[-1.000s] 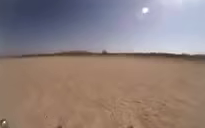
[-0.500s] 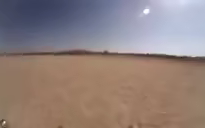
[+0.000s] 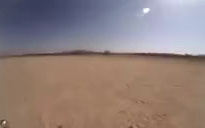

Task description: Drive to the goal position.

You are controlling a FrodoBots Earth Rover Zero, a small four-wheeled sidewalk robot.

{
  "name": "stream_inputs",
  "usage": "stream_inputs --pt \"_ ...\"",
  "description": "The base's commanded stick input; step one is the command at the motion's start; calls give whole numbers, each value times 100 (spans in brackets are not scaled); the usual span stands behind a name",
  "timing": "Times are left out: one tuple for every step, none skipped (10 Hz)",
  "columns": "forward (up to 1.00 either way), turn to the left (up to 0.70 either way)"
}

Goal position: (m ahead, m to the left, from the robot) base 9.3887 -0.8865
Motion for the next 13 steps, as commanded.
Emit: stream_inputs --pt "100 0" --pt "100 0" --pt "100 0" --pt "100 0" --pt "100 0" --pt "100 0" --pt "100 0" --pt "100 0" --pt "100 0" --pt "100 0" --pt "100 0" --pt "100 0" --pt "100 0"
